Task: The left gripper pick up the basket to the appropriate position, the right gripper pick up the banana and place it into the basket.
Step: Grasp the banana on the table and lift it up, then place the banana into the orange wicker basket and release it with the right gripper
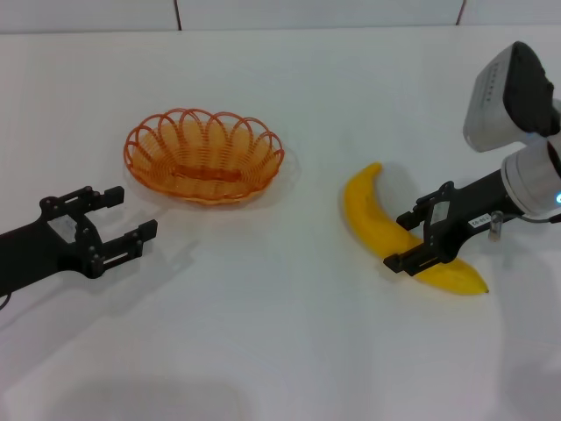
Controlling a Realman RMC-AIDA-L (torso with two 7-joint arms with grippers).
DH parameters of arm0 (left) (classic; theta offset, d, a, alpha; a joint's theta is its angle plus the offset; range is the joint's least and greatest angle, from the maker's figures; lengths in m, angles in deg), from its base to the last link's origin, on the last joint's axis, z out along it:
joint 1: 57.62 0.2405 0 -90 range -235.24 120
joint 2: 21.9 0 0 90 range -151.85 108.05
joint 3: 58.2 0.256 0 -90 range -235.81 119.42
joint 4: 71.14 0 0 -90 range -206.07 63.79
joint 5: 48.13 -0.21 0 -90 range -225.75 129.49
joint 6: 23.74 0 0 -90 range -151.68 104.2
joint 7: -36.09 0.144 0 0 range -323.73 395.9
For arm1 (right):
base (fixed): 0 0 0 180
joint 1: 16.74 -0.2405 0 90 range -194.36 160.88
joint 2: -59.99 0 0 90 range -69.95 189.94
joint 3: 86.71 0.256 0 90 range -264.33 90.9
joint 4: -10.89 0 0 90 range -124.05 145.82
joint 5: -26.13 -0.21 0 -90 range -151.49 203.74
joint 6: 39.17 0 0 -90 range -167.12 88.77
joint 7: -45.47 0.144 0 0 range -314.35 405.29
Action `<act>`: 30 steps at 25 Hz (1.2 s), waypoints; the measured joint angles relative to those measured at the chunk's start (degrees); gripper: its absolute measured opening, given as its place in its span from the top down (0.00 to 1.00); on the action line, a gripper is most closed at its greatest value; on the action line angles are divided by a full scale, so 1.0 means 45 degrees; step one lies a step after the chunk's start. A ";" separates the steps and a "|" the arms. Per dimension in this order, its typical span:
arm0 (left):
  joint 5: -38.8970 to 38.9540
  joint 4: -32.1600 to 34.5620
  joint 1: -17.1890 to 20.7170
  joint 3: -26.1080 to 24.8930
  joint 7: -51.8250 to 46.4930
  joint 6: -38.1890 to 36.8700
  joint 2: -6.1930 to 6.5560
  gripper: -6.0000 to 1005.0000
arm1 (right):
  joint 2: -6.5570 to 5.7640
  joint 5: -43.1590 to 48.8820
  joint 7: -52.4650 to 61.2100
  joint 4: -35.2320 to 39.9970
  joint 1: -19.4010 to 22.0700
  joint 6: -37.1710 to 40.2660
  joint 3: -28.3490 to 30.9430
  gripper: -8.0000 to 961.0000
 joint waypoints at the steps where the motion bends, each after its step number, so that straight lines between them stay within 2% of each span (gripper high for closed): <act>1: 0.0000 0.0000 0.0000 0.0000 0.0000 0.0000 0.0000 0.30 | -0.0004 0.0000 0.0056 0.0000 -0.0001 -0.0014 0.0011 0.20; 5: 0.0000 0.0000 0.0000 0.0000 0.0000 0.0000 0.0000 0.30 | -0.0040 0.0013 0.0438 0.0000 -0.0014 -0.0040 -0.0021 0.20; 13: 0.0000 -0.0015 0.0042 0.0000 0.0000 0.0000 0.0000 0.30 | -0.0047 0.0030 0.0487 0.0063 -0.0117 0.0135 0.0032 0.33; 19: 0.0000 -0.0019 0.0116 0.0000 0.0000 -0.0001 0.0000 0.30 | -0.0032 -0.0142 0.0531 0.1064 0.0070 0.0301 0.0609 0.50; 22: -0.0001 -0.0020 0.0123 -0.0013 0.0000 0.0000 0.0000 0.30 | 0.0003 -0.0558 0.0560 0.1725 0.0146 0.0324 0.1024 0.50; 25: -0.0001 -0.0020 0.0122 -0.0113 0.0000 -0.0001 0.0000 0.30 | 0.0012 -0.1526 0.0360 0.2103 -0.0020 0.0114 0.0876 0.49; 30: -0.0001 -0.0020 0.0103 -0.0164 -0.0001 0.0000 0.0000 0.30 | 0.0027 -0.3097 0.0122 0.2229 -0.0770 -0.1110 -0.0435 0.49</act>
